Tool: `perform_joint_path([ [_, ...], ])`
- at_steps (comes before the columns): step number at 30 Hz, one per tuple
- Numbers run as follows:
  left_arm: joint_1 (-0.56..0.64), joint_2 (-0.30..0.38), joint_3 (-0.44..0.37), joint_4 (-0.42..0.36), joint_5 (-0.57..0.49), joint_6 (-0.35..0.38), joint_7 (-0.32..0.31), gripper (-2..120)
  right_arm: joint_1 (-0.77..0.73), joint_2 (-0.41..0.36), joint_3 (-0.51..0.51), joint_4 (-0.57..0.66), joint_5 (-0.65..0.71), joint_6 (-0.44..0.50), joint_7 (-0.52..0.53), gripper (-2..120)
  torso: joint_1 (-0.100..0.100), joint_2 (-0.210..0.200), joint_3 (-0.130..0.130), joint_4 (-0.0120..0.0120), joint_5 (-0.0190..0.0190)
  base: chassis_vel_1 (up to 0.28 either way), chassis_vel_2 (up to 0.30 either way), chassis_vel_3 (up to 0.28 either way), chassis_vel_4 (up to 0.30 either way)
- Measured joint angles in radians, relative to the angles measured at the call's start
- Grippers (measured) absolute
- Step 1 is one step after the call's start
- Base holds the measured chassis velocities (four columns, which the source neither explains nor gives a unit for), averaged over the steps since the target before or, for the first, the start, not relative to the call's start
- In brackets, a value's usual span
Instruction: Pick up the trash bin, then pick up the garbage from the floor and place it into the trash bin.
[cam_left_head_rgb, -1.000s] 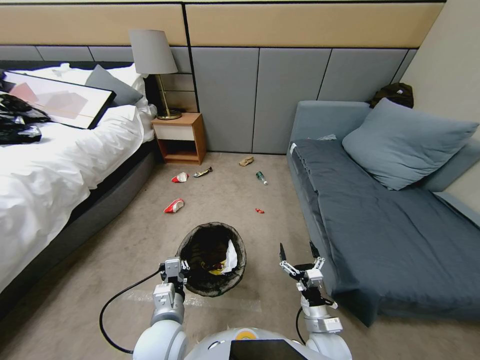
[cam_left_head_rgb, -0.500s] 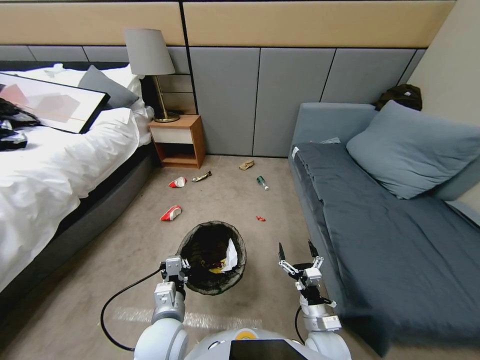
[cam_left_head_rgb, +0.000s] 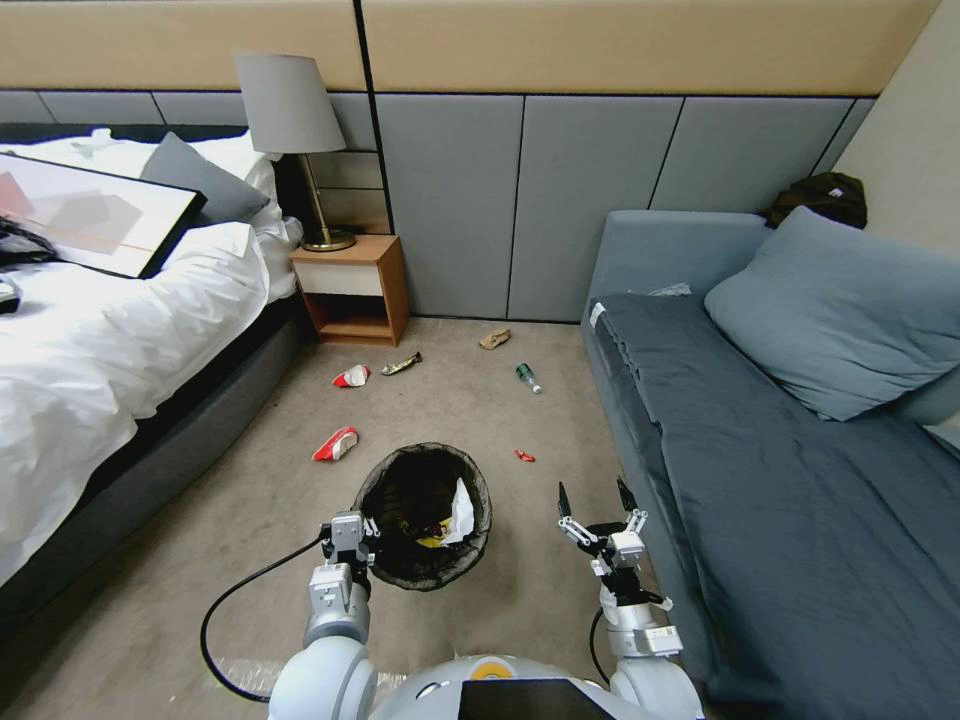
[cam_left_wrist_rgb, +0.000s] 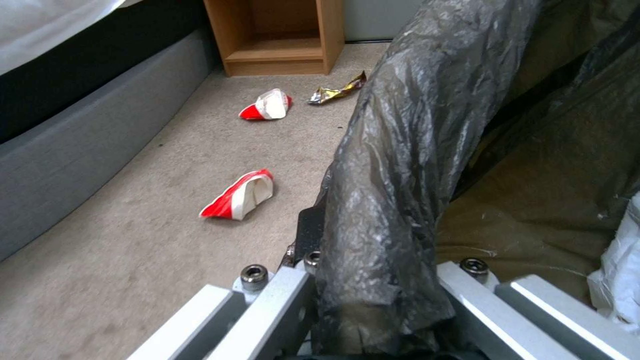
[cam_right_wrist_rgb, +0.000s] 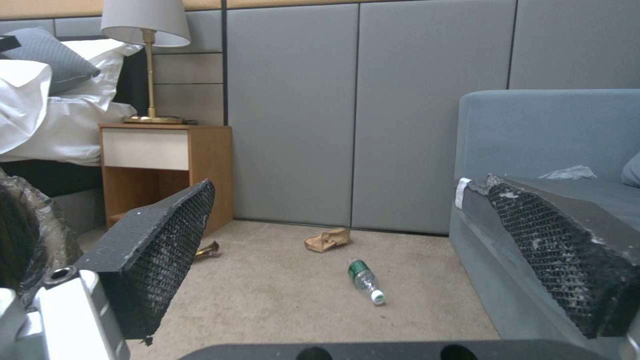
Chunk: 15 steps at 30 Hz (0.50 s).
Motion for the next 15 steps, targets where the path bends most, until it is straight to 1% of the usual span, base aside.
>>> perform_joint_path([
  [8, 0.004, 0.000, 0.001, -0.001, 0.003, -0.002, 0.000, 0, 0.005, -0.005, -0.005, 0.001, -0.004, -0.006, -0.004, 100, 0.000, 0.000, 0.000, 0.0002, 0.0000, -0.089, 0.100, 0.096, -0.087],
  [11, -0.001, -0.001, 0.001, -0.001, 0.002, -0.002, 0.000, 0, 0.011, 0.001, -0.003, -0.011, -0.008, 0.031, -0.033, 100, 0.000, 0.000, 0.000, 0.0001, 0.0001, -0.077, 0.062, 0.067, -0.069],
  [15, -0.006, -0.002, 0.003, -0.002, 0.002, 0.000, 0.000, 0, 0.014, 0.002, 0.000, -0.014, -0.027, 0.048, -0.043, 100, 0.000, 0.000, 0.000, 0.0001, 0.0000, -0.031, 0.021, 0.022, -0.029],
])
